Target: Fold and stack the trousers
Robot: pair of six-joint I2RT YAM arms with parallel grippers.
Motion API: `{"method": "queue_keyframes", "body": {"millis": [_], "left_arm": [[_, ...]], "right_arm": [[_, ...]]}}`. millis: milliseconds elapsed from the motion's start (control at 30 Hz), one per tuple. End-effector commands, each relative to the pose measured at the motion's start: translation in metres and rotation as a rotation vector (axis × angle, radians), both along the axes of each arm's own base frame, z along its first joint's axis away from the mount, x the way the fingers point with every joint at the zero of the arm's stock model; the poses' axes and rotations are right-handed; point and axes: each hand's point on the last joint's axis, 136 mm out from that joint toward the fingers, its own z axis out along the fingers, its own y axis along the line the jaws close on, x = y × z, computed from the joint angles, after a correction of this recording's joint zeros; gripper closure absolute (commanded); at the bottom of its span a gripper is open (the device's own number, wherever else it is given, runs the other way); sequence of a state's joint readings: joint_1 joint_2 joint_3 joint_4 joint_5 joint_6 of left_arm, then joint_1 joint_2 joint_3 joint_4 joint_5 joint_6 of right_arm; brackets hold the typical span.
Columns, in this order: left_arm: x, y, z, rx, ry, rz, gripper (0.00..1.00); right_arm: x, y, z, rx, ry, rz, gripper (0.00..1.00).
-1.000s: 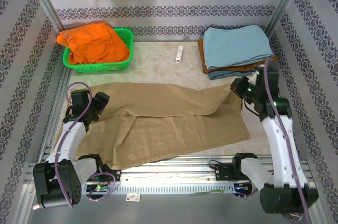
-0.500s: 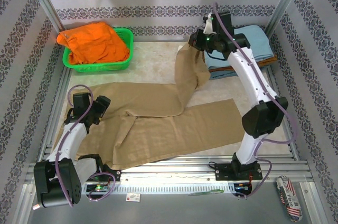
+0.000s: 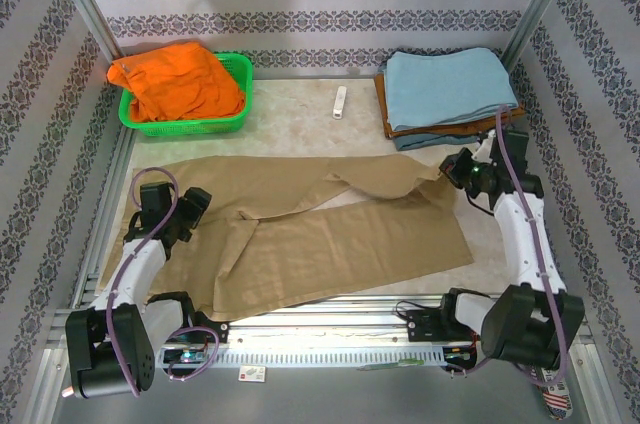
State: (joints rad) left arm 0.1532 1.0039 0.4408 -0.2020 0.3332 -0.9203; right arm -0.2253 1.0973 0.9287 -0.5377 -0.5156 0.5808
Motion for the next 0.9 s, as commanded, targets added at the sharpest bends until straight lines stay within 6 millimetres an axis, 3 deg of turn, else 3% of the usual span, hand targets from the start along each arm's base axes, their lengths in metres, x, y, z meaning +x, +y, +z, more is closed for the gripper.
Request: {"method": "queue_keyframes", "body": {"millis": [0, 100, 167, 333, 467, 533, 600, 700, 767, 867], "left_arm": [[0.018, -0.035, 0.038, 0.066, -0.082, -0.183, 0.21], [0.021, -0.078, 0.054, 0.237, -0.073, -0.41, 0.19], [0.024, -0.107, 0.052, 0.317, -0.051, -0.538, 0.18], [0.022, -0.186, 0.025, 0.4, 0.026, -0.779, 0.13], [0.012, -0.233, 0.001, 0.24, 0.068, -0.777, 0.11], [0.012, -0.259, -0.001, 0.155, 0.045, -0.767, 0.11], [0.015, -0.278, 0.007, 0.184, -0.001, -0.794, 0.11], [0.028, -0.294, 0.026, 0.438, -0.031, -0.897, 0.12], [0.03, -0.304, 0.023, 0.607, -0.028, -0.996, 0.15], [0.03, -0.315, 0.0, 0.772, 0.049, -1.121, 0.21]], "right_arm": [[0.013, 0.013, 0.028, 0.043, -0.095, 0.053, 1.0], [0.02, 0.014, 0.033, 0.047, -0.095, 0.06, 1.0], [0.022, 0.011, 0.038, 0.041, -0.104, 0.044, 1.0], [0.027, 0.009, 0.053, 0.043, -0.131, 0.035, 1.0], [0.028, 0.008, 0.055, 0.043, -0.136, 0.031, 1.0], [0.027, 0.008, 0.055, 0.039, -0.138, 0.032, 1.0], [0.026, 0.008, 0.053, 0.037, -0.133, 0.033, 1.0], [0.027, 0.009, 0.052, 0.044, -0.129, 0.04, 1.0], [0.027, 0.009, 0.052, 0.046, -0.131, 0.041, 1.0], [0.027, 0.009, 0.051, 0.054, -0.131, 0.04, 1.0]]}}
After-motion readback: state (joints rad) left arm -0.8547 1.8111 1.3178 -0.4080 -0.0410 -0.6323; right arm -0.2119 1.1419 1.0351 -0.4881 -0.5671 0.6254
